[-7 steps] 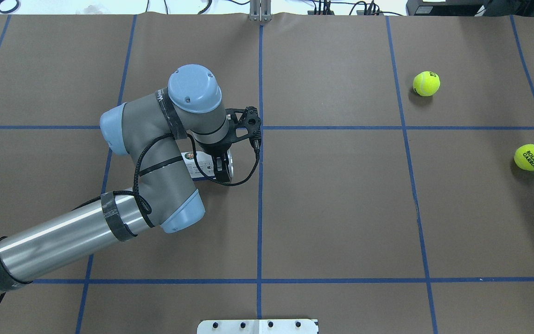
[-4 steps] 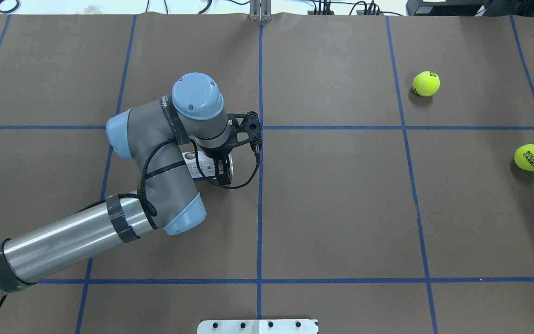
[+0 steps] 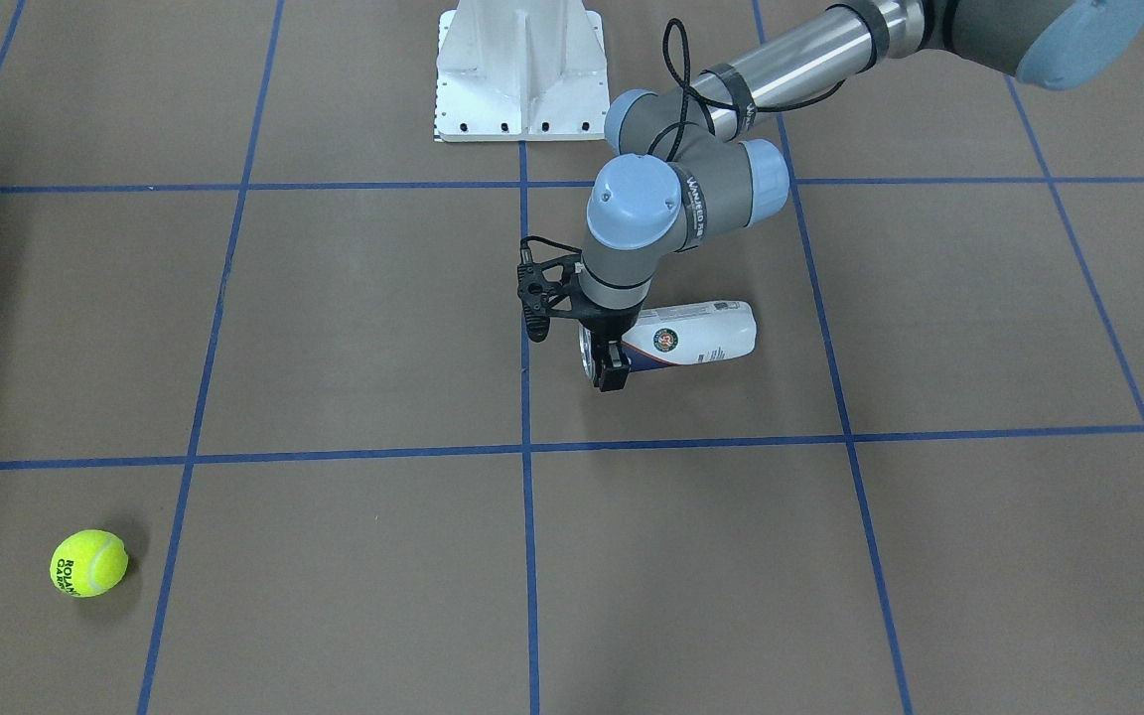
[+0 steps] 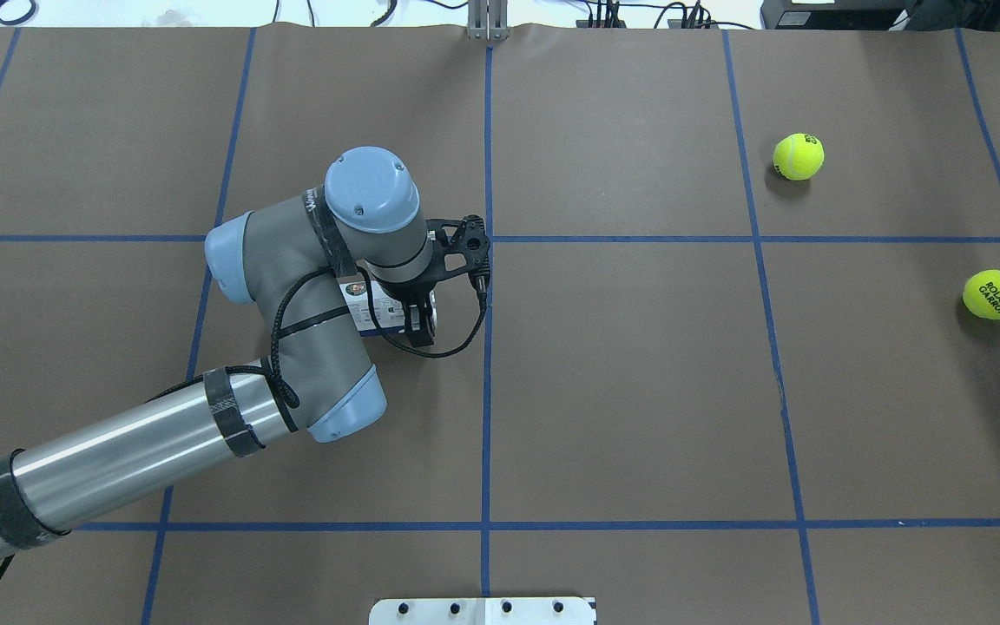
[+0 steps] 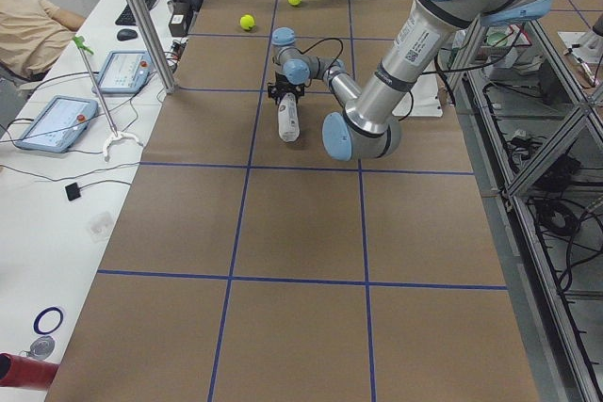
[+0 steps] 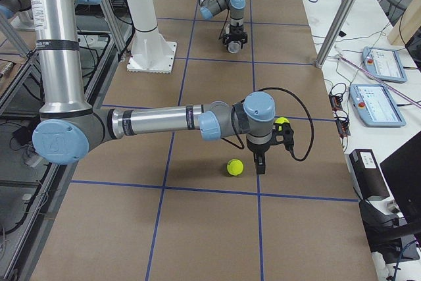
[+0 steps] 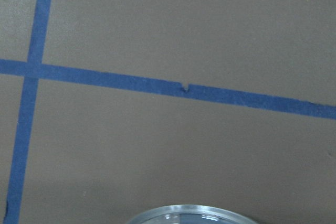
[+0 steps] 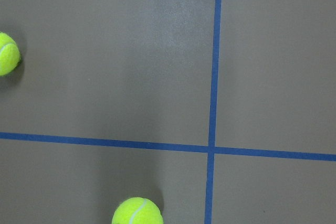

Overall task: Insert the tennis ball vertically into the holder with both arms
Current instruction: 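Close the left gripper on the tube's end and lift it, then rotate the tube upright with the left gripper and set it down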

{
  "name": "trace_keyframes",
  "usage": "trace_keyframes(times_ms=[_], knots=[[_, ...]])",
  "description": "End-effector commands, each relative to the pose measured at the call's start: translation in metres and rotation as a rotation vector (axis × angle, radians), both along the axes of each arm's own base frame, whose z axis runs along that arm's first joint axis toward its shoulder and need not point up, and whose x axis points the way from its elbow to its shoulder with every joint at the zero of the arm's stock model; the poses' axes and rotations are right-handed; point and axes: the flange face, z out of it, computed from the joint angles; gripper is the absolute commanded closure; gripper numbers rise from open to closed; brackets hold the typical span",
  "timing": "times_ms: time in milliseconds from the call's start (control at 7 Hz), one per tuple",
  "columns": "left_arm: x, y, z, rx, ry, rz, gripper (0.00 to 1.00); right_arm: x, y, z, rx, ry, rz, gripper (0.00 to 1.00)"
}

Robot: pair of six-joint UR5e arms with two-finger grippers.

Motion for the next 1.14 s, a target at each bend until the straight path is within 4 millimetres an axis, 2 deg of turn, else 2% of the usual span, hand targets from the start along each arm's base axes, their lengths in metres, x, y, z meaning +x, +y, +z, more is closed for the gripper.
trace_keyframes(times_ms=[0, 143, 286, 571, 714, 1000], knots=[[-0.003, -0.004, 0.002, 0.017, -0.018, -0.026, 0.28, 0.000, -0.001, -0.001, 0.001, 0.000, 0.000, 0.00], [-0.009, -0.004, -0.011, 0.028, 0.004, -0.031, 0.28, 0.000, 0.000, -0.001, 0.001, 0.000, 0.000, 0.00], [-0.025, -0.004, -0.034, 0.050, 0.046, -0.045, 0.28, 0.000, -0.001, -0.001, 0.003, 0.000, 0.000, 0.00], [-0.071, -0.010, -0.089, 0.083, 0.163, -0.113, 0.27, 0.000, -0.001, -0.001, 0.001, 0.000, 0.000, 0.00], [-0.087, -0.007, -0.115, 0.102, 0.283, -0.151, 0.27, 0.000, -0.001, 0.000, 0.000, 0.000, 0.000, 0.00], [-0.101, 0.004, -0.145, 0.093, 0.633, -0.231, 0.26, 0.000, -0.001, 0.000, 0.000, 0.001, 0.000, 0.00]])
